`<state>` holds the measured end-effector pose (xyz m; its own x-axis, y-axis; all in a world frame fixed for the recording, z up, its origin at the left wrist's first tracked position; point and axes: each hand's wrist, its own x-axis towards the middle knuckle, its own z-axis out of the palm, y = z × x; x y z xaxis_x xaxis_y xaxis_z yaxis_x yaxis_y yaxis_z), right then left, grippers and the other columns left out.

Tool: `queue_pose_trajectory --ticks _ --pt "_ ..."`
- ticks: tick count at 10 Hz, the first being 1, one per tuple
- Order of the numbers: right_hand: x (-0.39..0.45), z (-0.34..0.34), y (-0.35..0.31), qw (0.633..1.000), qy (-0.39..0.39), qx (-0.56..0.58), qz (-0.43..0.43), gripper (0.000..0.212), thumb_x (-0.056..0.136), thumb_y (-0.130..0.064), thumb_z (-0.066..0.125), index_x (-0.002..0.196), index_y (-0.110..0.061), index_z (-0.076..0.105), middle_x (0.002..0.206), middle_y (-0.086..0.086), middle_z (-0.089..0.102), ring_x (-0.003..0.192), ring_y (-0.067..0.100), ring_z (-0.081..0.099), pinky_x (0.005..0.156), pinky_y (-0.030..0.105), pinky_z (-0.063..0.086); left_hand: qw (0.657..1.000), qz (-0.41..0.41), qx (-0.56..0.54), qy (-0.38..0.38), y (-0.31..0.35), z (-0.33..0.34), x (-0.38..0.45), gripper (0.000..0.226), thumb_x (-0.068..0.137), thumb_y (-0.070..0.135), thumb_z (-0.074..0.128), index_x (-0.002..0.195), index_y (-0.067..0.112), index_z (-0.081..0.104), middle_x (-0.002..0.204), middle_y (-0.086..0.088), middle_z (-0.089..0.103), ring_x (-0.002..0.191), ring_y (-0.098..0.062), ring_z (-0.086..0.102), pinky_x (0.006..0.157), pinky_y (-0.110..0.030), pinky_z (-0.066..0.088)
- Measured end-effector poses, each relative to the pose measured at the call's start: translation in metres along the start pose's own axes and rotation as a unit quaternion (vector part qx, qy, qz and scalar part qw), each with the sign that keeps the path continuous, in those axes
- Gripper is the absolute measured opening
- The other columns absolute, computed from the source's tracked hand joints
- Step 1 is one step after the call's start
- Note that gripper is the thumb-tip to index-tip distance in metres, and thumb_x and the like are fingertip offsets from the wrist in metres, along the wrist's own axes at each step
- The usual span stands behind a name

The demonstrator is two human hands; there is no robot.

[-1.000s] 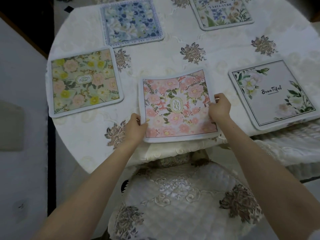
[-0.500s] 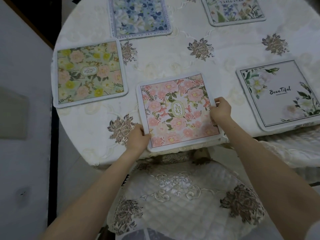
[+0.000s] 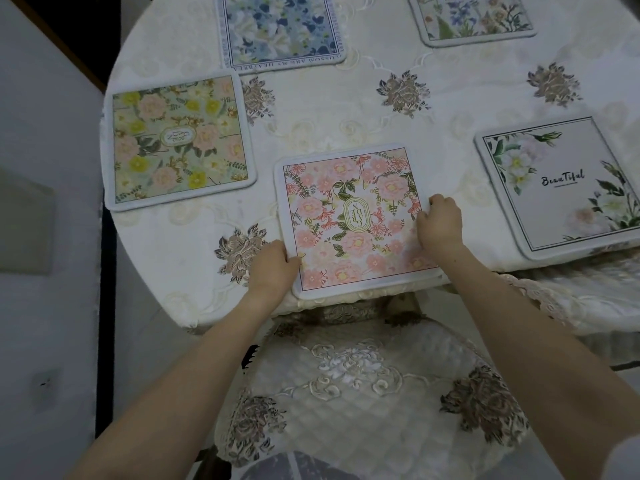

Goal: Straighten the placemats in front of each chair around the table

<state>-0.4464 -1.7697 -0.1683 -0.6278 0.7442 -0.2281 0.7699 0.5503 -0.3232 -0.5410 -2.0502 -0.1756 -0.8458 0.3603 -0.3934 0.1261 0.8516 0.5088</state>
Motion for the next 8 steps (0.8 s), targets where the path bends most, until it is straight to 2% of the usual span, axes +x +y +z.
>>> queue_pose_trajectory --ticks 1,2,3,4,5,6,7,8 --pt "-0.005 0.001 0.0 0.998 0.033 -0.038 -0.039 0.032 0.091 -0.006 0.049 0.121 0.004 0.048 0.121 0.027 0.049 0.106 0.041 0.047 0.082 0.042 0.04 0.999 0.004 0.047 0.01 0.003 -0.002 -0.001 0.028 0.085 0.024 0.061 0.098 0.003 0.048 0.098 -0.013 0.052 0.09 -0.033 0.053 0.068 -0.036 0.04" --pt "-0.011 0.002 -0.005 0.991 0.021 -0.045 -0.124 0.045 0.089 -0.008 0.051 0.133 -0.001 0.044 0.133 0.022 0.048 0.118 0.039 0.045 0.093 0.045 0.042 0.986 0.087 0.129 0.051 0.004 -0.003 -0.001 0.042 0.085 0.022 0.06 0.119 0.003 0.044 0.118 -0.018 0.048 0.108 -0.033 0.047 0.089 -0.038 0.039" --pt "-0.022 0.01 -0.008 0.98 -0.011 -0.04 -0.193 0.051 0.091 -0.02 0.051 0.138 -0.004 0.041 0.143 0.021 0.043 0.133 0.035 0.038 0.109 0.048 0.036 0.969 0.168 0.182 0.022 0.003 -0.002 0.002 0.058 0.09 0.026 0.051 0.142 0.011 0.029 0.148 -0.013 0.033 0.135 -0.032 0.032 0.11 -0.043 0.031" --pt "-0.034 0.021 -0.005 0.97 -0.048 -0.084 -0.223 0.053 0.093 -0.025 0.048 0.14 -0.004 0.039 0.146 0.022 0.038 0.139 0.037 0.03 0.113 0.05 0.029 0.96 0.184 0.209 -0.026 0.001 0.003 0.004 0.061 0.094 0.032 0.043 0.147 0.014 0.019 0.157 -0.01 0.018 0.145 -0.029 0.015 0.117 -0.043 0.018" --pt "-0.036 0.024 -0.006 0.975 -0.057 -0.068 -0.206 0.054 0.092 -0.024 0.049 0.141 -0.005 0.037 0.149 0.022 0.034 0.142 0.039 0.024 0.116 0.051 0.023 0.956 0.187 0.224 -0.031 0.001 0.004 0.006 0.059 0.093 0.032 0.043 0.145 0.011 0.022 0.156 -0.013 0.02 0.144 -0.031 0.016 0.116 -0.043 0.019" --pt "-0.035 0.017 -0.012 0.976 -0.065 -0.07 -0.197 0.052 0.094 -0.025 0.048 0.14 -0.005 0.037 0.149 0.019 0.034 0.141 0.035 0.025 0.117 0.046 0.022 0.953 0.206 0.222 -0.027 0.005 -0.004 0.006 0.053 0.09 0.031 0.049 0.137 0.01 0.035 0.149 -0.014 0.033 0.137 -0.031 0.028 0.109 -0.044 0.03" --pt "-0.035 0.007 -0.021 0.982 -0.051 -0.04 -0.178 0.051 0.096 -0.029 0.046 0.141 -0.007 0.037 0.148 0.017 0.037 0.139 0.031 0.029 0.114 0.042 0.025 0.955 0.217 0.202 -0.005 0.01 -0.015 0.012 0.042 0.09 0.029 0.049 0.128 0.011 0.044 0.137 -0.011 0.046 0.123 -0.029 0.042 0.096 -0.041 0.04" --pt "-0.038 -0.004 -0.033 0.984 -0.02 -0.022 -0.175 0.05 0.097 -0.033 0.043 0.141 -0.009 0.038 0.145 0.013 0.043 0.135 0.029 0.035 0.109 0.044 0.033 0.958 0.22 0.183 0.01 0.018 -0.031 0.019 0.043 0.094 0.029 0.044 0.132 0.01 0.043 0.132 -0.012 0.05 0.118 -0.03 0.045 0.096 -0.04 0.04"
